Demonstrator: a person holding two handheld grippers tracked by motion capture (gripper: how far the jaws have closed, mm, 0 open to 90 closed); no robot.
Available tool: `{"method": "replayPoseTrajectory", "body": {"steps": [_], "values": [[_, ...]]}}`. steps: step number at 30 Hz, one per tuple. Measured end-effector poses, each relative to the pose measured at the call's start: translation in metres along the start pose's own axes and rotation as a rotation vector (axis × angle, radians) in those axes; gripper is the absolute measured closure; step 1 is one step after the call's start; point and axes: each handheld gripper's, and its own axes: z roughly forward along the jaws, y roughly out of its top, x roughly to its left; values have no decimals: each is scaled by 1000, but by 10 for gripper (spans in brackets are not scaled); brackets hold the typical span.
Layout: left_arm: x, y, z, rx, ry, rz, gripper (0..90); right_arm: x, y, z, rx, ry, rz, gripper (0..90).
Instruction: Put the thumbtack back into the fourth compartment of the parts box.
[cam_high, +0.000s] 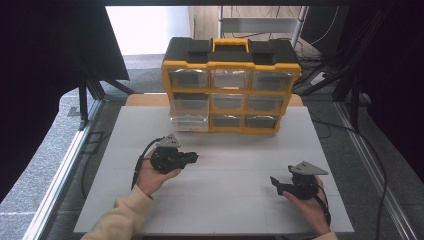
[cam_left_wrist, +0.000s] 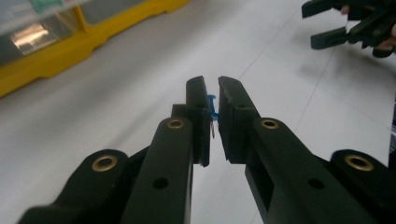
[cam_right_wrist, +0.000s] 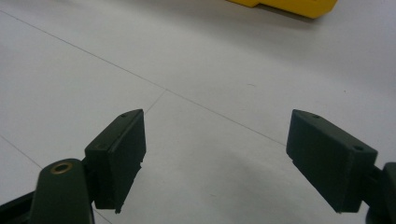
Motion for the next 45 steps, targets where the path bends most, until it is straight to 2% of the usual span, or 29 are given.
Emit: {"method": "replayPoseTrajectory", "body": {"steps": [17,25,30,33,36,41,45], "values": [[-4,15,-32,-114,8,3,828,2,1,1,5,-3,-20,202],[-6,27,-41,-147,8,18,828,3,2,1,4,-2,-25,202],[-3,34,-44,-166,3,13,828,3,2,1,5,-1,-21,201],[-1,39,-46,-175,1,6,828,3,2,1,9,-8,-21,201],[2,46,-48,-203,-20,-17,828,3,1,2,8,0,-24,201],[6,62,-50,-215,1,-7,828,3,1,1,6,-1,-21,201],[12,75,-53,-231,11,-15,828,3,1,1,5,0,-20,200]]}}
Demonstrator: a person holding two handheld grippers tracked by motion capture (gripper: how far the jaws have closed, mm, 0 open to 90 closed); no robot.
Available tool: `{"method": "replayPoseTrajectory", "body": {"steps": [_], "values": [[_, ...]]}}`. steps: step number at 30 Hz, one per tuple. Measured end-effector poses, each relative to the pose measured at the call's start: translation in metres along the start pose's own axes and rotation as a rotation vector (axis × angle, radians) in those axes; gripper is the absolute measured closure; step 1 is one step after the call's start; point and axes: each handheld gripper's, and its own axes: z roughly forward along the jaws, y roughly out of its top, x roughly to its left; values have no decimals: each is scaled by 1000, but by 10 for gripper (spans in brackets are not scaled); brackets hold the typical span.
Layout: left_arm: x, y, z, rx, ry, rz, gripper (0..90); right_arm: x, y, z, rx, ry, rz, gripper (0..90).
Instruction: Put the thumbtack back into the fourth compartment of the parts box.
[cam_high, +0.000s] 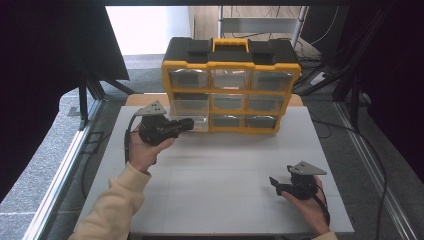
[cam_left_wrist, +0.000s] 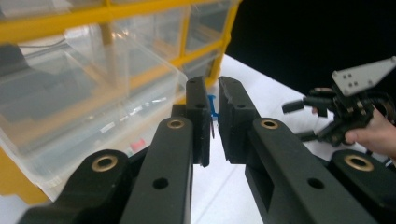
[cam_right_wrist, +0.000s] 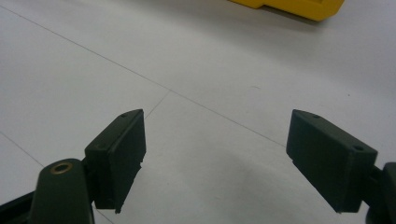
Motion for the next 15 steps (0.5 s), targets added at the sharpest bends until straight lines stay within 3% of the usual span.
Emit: {"method": "replayPoseTrajectory", "body": {"steps": [2,5,8,15], "values": [[4,6,2,-11,-10,-16,828,0,0,0,-1,2,0,200],[9,14,6,-6,13,-9,828,0,0,0,-3,2,2,200],[16,22,11,2,57,0,827,0,0,-1,-5,2,7,200],[38,31,26,6,123,-42,827,-1,0,0,-6,5,9,200]]}}
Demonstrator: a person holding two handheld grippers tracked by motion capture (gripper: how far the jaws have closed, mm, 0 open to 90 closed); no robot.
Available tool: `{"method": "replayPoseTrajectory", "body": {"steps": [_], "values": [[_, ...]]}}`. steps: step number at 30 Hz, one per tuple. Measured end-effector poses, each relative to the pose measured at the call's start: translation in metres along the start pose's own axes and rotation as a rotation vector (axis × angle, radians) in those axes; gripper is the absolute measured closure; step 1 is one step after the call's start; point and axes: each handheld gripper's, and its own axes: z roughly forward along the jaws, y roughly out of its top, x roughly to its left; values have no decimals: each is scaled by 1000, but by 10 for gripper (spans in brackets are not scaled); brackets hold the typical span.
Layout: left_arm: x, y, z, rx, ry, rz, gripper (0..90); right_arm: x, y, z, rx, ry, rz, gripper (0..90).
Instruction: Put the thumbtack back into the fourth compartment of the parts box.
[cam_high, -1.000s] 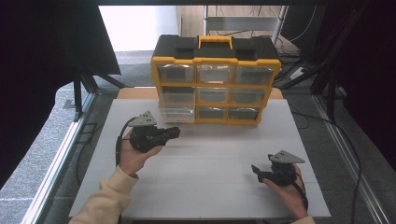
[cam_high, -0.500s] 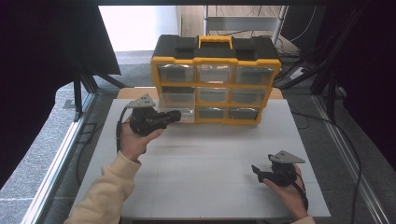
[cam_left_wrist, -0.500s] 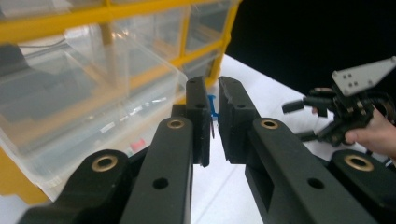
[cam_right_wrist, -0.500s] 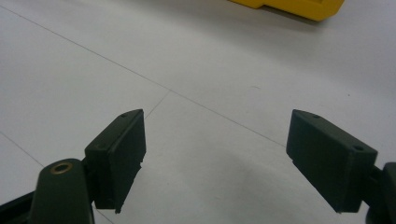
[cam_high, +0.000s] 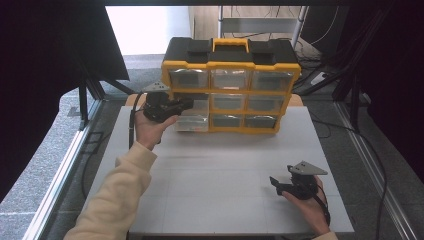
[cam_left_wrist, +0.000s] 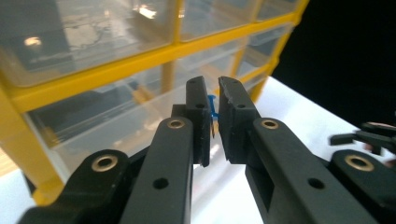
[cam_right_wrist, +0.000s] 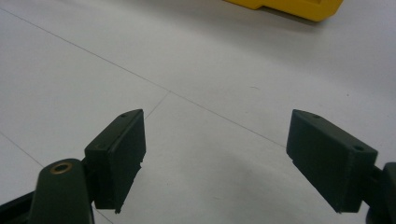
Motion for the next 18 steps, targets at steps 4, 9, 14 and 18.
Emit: {"method": "replayPoseTrajectory", "body": {"steps": [4,9,14,18], "values": [[7,2,4,-10,14,-22,826,0,0,-1,0,-5,1,200],[13,0,6,-13,22,-33,810,0,0,-1,-3,-4,2,200],[10,-3,5,4,51,-32,393,0,0,-2,-4,-4,1,200],[4,-7,-6,12,32,-22,285,0,0,-2,-3,-4,4,200]]}}
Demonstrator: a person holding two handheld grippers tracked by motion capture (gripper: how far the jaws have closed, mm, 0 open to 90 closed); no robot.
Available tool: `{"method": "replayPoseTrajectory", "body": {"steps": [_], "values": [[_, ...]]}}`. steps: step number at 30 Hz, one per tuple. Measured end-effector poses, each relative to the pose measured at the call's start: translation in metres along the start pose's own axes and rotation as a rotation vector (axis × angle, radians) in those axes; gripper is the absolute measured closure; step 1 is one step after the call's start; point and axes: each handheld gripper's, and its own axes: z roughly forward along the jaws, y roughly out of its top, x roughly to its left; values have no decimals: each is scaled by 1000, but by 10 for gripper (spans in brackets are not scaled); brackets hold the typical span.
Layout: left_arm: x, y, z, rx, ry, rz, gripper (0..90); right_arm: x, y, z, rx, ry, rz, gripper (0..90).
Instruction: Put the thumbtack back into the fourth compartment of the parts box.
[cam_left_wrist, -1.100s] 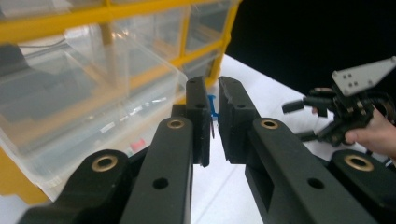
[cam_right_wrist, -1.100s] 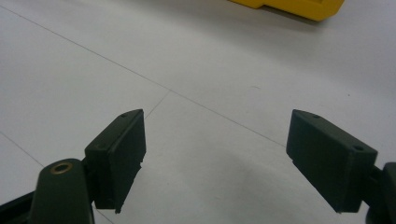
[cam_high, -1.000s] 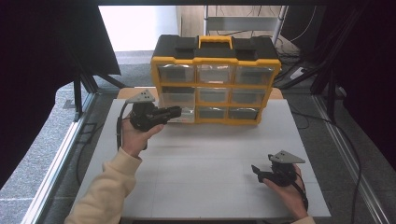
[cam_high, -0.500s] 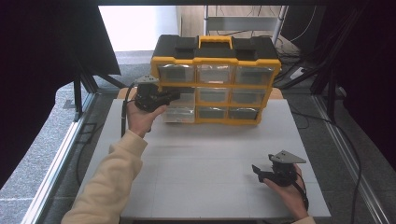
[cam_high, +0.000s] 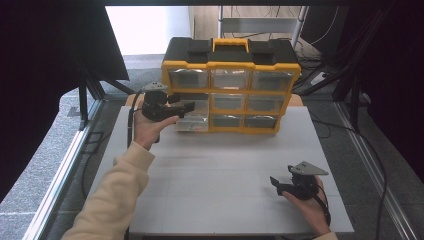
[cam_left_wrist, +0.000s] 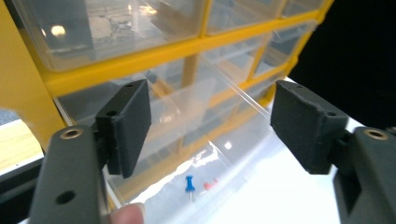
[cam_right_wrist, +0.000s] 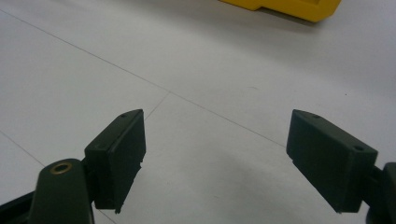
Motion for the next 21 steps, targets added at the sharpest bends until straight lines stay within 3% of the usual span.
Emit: {"method": "replayPoseTrajectory", "body": {"steps": [4,7,13,21], "values": [[-5,-11,-13,-7,-11,9,271,1,0,0,4,-1,-4,200],[-11,-21,-28,-40,42,36,284,0,0,0,1,1,-1,200],[-21,-45,-47,-23,-2,53,272,1,0,-1,0,0,-3,199],[-24,-89,-57,7,3,61,264,1,0,-1,-3,1,-5,199]]}}
